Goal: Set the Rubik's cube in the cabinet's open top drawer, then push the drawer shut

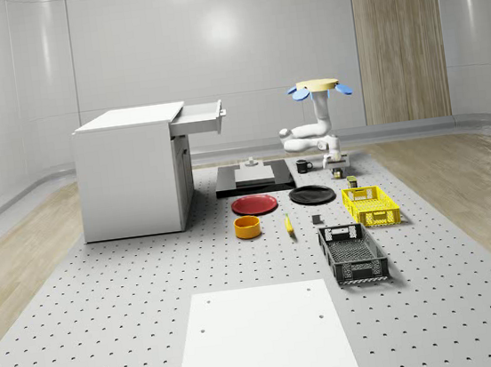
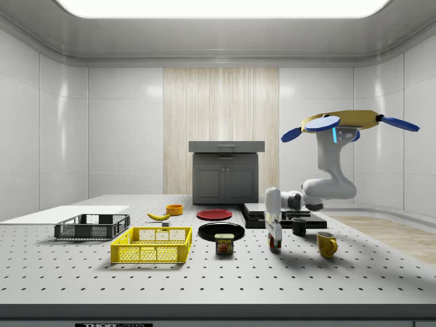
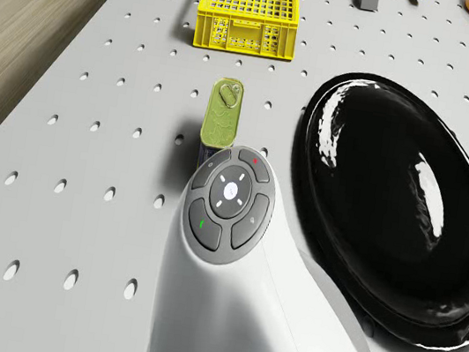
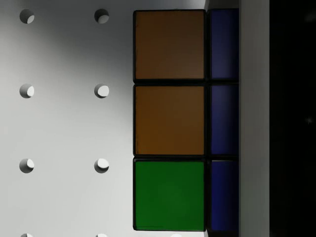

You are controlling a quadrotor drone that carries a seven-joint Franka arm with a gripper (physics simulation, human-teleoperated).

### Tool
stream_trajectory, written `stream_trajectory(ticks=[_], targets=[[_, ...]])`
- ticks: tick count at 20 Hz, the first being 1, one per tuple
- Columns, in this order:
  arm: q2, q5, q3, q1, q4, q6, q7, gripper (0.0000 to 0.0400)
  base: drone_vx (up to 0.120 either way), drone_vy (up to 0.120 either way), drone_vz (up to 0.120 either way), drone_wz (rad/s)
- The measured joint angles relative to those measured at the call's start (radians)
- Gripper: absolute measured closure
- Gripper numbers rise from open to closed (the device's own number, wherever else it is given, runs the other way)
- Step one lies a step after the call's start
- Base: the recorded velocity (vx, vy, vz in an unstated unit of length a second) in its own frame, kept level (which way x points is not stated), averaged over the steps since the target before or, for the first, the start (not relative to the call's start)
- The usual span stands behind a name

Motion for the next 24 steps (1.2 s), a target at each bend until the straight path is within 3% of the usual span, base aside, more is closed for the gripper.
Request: stream_trajectory(ticks=[8,24], targets=[[-0.014,0.067,0.065,-0.010,-0.008,-0.005,0.014,0.0075,-0.005,0.000,0.120,0.000],[-0.058,0.100,0.088,-0.022,-0.008,0.032,0.025,0.0075,0.000,-0.117,0.120,0.000]])
